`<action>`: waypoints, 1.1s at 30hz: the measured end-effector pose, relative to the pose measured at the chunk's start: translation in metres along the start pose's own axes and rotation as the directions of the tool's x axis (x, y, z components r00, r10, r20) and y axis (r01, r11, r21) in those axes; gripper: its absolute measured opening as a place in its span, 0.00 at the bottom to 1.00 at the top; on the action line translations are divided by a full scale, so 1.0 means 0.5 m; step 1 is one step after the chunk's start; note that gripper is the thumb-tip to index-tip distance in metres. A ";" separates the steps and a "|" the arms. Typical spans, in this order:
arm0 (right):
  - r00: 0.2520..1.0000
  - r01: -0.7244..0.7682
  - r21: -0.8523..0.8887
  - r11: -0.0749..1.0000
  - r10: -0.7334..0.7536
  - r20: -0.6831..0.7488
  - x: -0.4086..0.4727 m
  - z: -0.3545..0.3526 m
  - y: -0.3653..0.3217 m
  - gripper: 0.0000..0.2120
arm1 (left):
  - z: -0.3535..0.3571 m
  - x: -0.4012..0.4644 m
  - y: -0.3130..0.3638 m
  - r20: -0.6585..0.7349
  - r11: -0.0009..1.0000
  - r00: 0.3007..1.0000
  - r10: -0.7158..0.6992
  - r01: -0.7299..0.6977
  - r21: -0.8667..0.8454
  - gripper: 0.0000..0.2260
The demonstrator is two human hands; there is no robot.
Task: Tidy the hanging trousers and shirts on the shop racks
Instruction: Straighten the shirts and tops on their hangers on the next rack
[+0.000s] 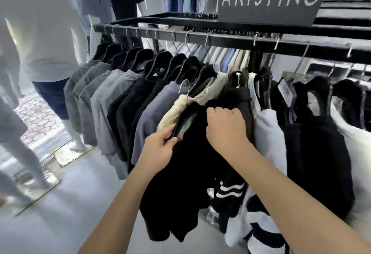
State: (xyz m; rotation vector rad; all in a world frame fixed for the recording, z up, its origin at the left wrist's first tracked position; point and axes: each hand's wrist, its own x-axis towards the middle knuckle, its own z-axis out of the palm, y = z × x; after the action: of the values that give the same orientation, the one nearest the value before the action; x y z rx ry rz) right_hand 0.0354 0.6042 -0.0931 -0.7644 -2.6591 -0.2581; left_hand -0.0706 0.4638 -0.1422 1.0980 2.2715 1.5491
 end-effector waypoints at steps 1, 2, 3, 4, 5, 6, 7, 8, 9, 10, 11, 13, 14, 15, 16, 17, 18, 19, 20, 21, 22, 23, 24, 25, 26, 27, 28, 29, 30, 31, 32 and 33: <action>1.000 -0.011 0.038 0.999 0.012 -0.019 -0.004 0.004 -0.016 0.11 | -0.031 -0.027 -0.008 0.008 1.000 1.000 -0.015 0.015 0.005 0.19; 0.999 -0.013 0.089 0.996 0.015 -0.030 -0.008 0.010 -0.032 0.15 | -0.065 -0.052 -0.020 0.031 1.000 0.999 -0.016 0.016 0.005 0.19; 1.000 0.004 0.156 0.988 0.000 -0.021 -0.013 0.017 -0.049 0.18 | -0.101 -0.076 -0.029 0.054 1.000 0.998 -0.024 0.023 0.018 0.19; 0.999 0.039 0.233 0.972 -0.037 -0.011 -0.018 0.023 -0.069 0.20 | -0.137 -0.098 -0.036 0.060 0.999 0.998 -0.031 0.029 0.028 0.18; 0.996 0.084 0.319 0.944 -0.088 -0.003 -0.021 0.029 -0.092 0.22 | -0.173 -0.118 -0.043 0.044 0.997 0.998 -0.048 0.045 0.063 0.18; 0.989 0.123 0.411 0.903 -0.143 0.020 -0.022 0.033 -0.119 0.24 | -0.206 -0.136 -0.051 0.025 0.994 0.998 -0.058 0.055 0.093 0.19; 0.977 0.153 0.497 0.854 -0.208 0.057 -0.022 0.034 -0.146 0.26 | -0.236 -0.155 -0.055 0.003 0.988 0.997 -0.077 0.075 0.133 0.20; 0.959 0.160 0.561 0.812 -0.263 0.106 -0.024 0.037 -0.174 0.27 | -0.262 -0.173 -0.061 -0.017 0.984 0.995 -0.094 0.096 0.153 0.21; 0.941 0.160 0.603 0.781 -0.306 0.147 -0.025 0.041 -0.200 0.28 | -0.286 -0.191 -0.069 -0.037 0.980 0.993 -0.113 0.118 0.162 0.22; 0.927 0.155 0.627 0.764 -0.331 0.174 -0.027 0.043 -0.226 0.28 | -0.307 -0.209 -0.074 -0.049 0.979 0.992 -0.120 0.126 0.158 0.23; 0.922 0.159 0.641 0.751 -0.345 0.176 -0.028 0.050 -0.248 0.25 | -0.326 -0.227 -0.079 -0.061 0.978 0.990 -0.126 0.134 0.161 0.23; 0.921 0.173 0.667 0.724 -0.359 0.151 -0.035 0.062 -0.285 0.15 | -0.358 -0.262 -0.090 -0.084 0.969 0.986 -0.146 0.160 0.189 0.23; 0.917 0.174 0.675 0.717 -0.368 0.155 -0.040 0.066 -0.301 0.12 | -0.371 -0.277 -0.098 -0.099 0.961 0.983 -0.153 0.171 0.215 0.22; 0.908 0.180 0.685 0.706 -0.387 0.161 -0.044 0.070 -0.316 0.09 | -0.383 -0.290 -0.104 -0.117 0.951 0.979 -0.167 0.192 0.244 0.21; 0.898 0.189 0.689 0.700 -0.407 0.168 -0.049 0.072 -0.332 0.08 | -0.395 -0.302 -0.109 -0.138 0.937 0.971 -0.196 0.227 0.266 0.20; 0.890 0.199 0.696 0.690 -0.425 0.167 -0.055 0.072 -0.349 0.10 | -0.405 -0.310 -0.114 -0.167 0.921 0.959 -0.230 0.270 0.281 0.19; 0.883 0.205 0.703 0.681 -0.439 0.167 -0.061 0.069 -0.368 0.13 | -0.416 -0.317 -0.120 -0.219 0.905 0.943 -0.250 0.308 0.295 0.18; 0.874 0.217 0.713 0.666 -0.459 0.163 -0.066 0.068 -0.388 0.14 | -0.427 -0.325 -0.126 -0.291 0.890 0.923 -0.252 0.339 0.304 0.18; 0.864 0.233 0.723 0.650 -0.479 0.153 -0.071 0.066 -0.410 0.14 | -0.435 -0.334 -0.131 -0.375 0.878 0.895 -0.241 0.366 0.309 0.17; 0.855 0.248 0.734 0.632 -0.499 0.142 -0.076 0.060 -0.432 0.13 | -0.441 -0.343 -0.138 -0.467 0.875 0.859 -0.210 0.379 0.302 0.17; 0.847 0.254 0.748 0.614 -0.514 0.135 -0.081 0.053 -0.454 0.14 | -0.446 -0.353 -0.146 -0.560 0.879 0.811 -0.169 0.381 0.287 0.15; 0.841 0.252 0.761 0.598 -0.525 0.133 -0.085 0.047 -0.475 0.14 | -0.452 -0.360 -0.156 -0.649 0.883 0.748 -0.138 0.390 0.262 0.14; 0.838 0.248 0.770 0.589 -0.529 0.135 -0.090 0.040 -0.494 0.16 | -0.457 -0.369 -0.166 -0.726 0.880 0.676 -0.130 0.416 0.230 0.12; 0.840 0.236 0.775 0.586 -0.524 0.140 -0.096 0.033 -0.508 0.16 | -0.459 -0.378 -0.175 -0.787 0.867 0.601 -0.142 0.459 0.194 0.11; 0.847 0.212 0.781 0.588 -0.509 0.153 -0.101 0.030 -0.518 0.16 | -0.458 -0.387 -0.180 -0.827 0.848 0.539 -0.158 0.503 0.165 0.10; 0.854 0.177 0.782 0.598 -0.488 0.180 -0.106 0.030 -0.526 0.16 | -0.456 -0.391 -0.182 -0.848 0.831 0.502 -0.171 0.536 0.150 0.10; 0.858 0.131 0.785 0.606 -0.466 0.216 -0.113 0.030 -0.531 0.16 | -0.448 -0.395 -0.182 -0.848 0.823 0.493 -0.192 0.552 0.135 0.09; 0.860 0.081 0.792 0.605 -0.444 0.251 -0.122 0.031 -0.537 0.16 | -0.434 -0.397 -0.179 -0.823 0.825 0.518 -0.235 0.554 0.114 0.10; 0.862 0.028 0.802 0.596 -0.421 0.283 -0.133 0.036 -0.543 0.16 | -0.415 -0.396 -0.175 -0.768 0.835 0.567 -0.297 0.545 0.080 0.11; 0.863 -0.022 0.811 0.584 -0.399 0.311 -0.144 0.040 -0.550 0.15 | -0.395 -0.391 -0.176 -0.690 0.851 0.619 -0.376 0.526 0.007 0.12; 0.859 -0.066 0.818 0.571 -0.385 0.338 -0.157 0.045 -0.558 0.14 | -0.373 -0.387 -0.175 -0.599 0.856 0.656 -0.460 0.507 -0.101 0.12; 0.848 -0.100 0.824 0.557 -0.385 0.363 -0.173 0.047 -0.568 0.12 | -0.354 -0.381 -0.173 -0.524 0.838 0.663 -0.535 0.496 -0.228 0.12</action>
State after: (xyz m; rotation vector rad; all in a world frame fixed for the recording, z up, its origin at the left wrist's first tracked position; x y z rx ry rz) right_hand -0.0573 0.3318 -0.1692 -0.2747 -2.8045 1.2826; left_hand -0.0685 0.1931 -0.1860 -0.1169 2.5239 1.8185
